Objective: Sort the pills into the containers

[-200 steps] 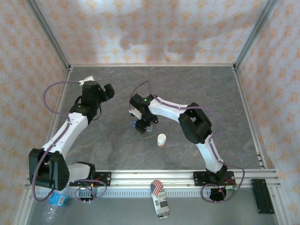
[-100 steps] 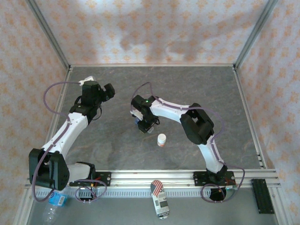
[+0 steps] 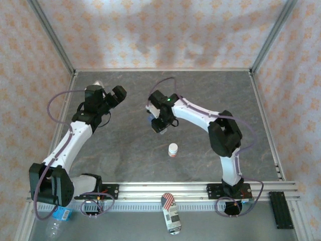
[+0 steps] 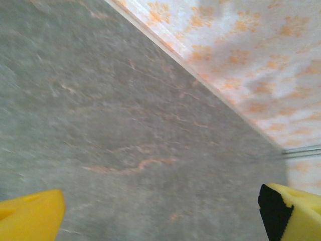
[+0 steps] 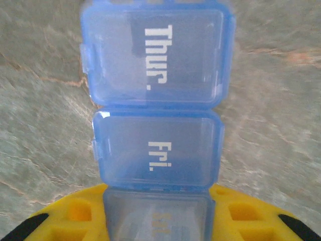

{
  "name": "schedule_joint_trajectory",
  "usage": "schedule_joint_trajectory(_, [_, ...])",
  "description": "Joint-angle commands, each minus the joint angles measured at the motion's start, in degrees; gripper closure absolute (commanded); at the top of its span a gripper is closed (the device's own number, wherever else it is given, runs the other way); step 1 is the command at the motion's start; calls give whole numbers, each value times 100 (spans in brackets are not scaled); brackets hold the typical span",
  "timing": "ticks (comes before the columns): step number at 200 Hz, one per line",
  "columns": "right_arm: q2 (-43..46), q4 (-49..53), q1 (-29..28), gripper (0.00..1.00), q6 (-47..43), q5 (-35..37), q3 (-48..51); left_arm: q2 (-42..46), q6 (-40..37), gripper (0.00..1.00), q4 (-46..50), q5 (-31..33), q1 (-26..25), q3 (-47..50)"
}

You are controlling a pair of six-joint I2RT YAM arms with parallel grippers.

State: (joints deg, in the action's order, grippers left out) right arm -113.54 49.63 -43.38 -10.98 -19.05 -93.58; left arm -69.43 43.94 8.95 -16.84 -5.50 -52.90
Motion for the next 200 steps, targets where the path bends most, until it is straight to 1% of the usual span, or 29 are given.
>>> schedule_joint_trajectory(1, [467,-70,108,72,334,-313,-11,111,1144,1,-739,-1000,84,307])
schedule_joint_trajectory(10, [541,-59,132,73,387,-370,-50,63,1504,4,-1158,-1323,85,427])
schedule_joint_trajectory(21, [586,-16,146,73,450,-411,-132,-60,2122,8,-1750,-1660,84,594])
schedule_joint_trajectory(37, [606,33,145,73,537,-442,-251,-267,2987,14,-2838,-2006,70,860])
schedule_joint_trajectory(57, [595,53,154,73,652,-432,-381,-575,3872,21,-4013,-2192,18,1121])
schedule_joint_trajectory(78, [531,58,154,74,801,-440,-522,-861,4377,24,-4818,-2236,-120,1228])
schedule_joint_trajectory(94, [467,75,154,74,926,-380,-635,-990,4473,26,-5065,-2219,-280,1256])
schedule_joint_trajectory(107, [388,116,154,74,1026,-298,-761,-1022,4408,27,-5077,-2191,-404,1256])
schedule_joint_trajectory(125, [285,187,154,74,1126,-224,-926,-958,4199,27,-4829,-2046,-548,1291])
schedule_joint_trajectory(167, [117,313,154,74,1229,-74,-1162,-734,3613,27,-4082,-1877,-712,1237])
schedule_joint_trajectory(200, [60,338,154,74,1247,-55,-1233,-767,3508,27,-3968,-1862,-807,1139])
